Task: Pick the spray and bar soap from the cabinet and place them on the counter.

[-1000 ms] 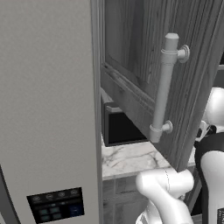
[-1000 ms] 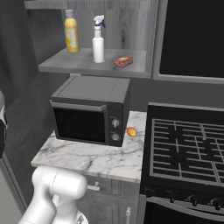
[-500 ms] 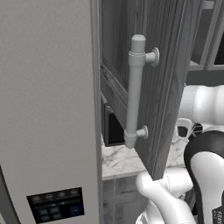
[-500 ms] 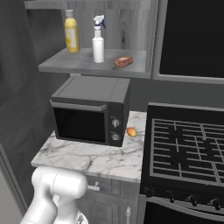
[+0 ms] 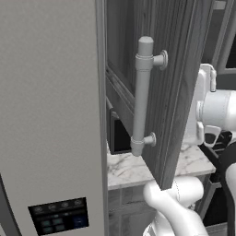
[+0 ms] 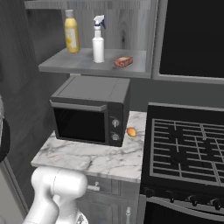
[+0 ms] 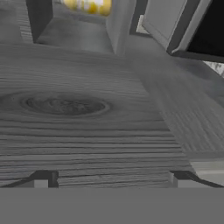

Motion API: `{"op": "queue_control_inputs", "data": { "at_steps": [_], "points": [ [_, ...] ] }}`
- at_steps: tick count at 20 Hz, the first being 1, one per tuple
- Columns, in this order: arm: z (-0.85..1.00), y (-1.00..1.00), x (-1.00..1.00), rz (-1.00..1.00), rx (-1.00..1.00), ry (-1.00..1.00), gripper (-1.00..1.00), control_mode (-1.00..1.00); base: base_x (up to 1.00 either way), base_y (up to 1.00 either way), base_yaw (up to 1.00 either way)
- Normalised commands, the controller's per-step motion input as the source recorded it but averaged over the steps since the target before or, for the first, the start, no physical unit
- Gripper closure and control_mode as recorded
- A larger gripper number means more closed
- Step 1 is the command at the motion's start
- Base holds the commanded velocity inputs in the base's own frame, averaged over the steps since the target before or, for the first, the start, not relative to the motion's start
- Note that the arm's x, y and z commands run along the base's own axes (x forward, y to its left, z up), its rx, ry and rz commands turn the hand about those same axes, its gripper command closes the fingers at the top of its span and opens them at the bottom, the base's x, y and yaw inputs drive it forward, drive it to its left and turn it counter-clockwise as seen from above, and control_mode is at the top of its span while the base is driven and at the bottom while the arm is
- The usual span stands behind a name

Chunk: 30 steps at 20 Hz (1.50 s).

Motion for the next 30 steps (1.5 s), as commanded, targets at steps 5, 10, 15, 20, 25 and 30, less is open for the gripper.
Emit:
{"op": "queue_control_inputs", "data": {
  "at_steps": [5, 10, 15, 20, 25, 30],
  "points": [
    [0.01, -0.28, 0.04, 0.1, -0.08, -0.06, -1.0, -1.0, 0.0, 0.0, 0.0],
    [-0.01, -0.31, 0.18, 0.06, -0.14, -0.01, -1.0, -1.0, 0.0, 0.0, 0.0],
    [0.0, -0.15, 0.16, 0.04, -0.18, -0.02, -1.0, -1.0, 0.0, 0.0, 0.0],
    [0.0, 0.02, -0.03, 0.04, -0.21, -0.04, -1.0, -1.0, 0.0, 0.0, 0.0],
    [0.0, -0.09, 0.0, 0.0, -0.23, -0.03, -1.0, -1.0, 0.0, 0.0, 0.0],
    [-0.1, -0.23, -0.02, 0.0, -0.24, -0.07, -1.0, -1.0, 0.0, 0.0, 0.0]
  ]
}}
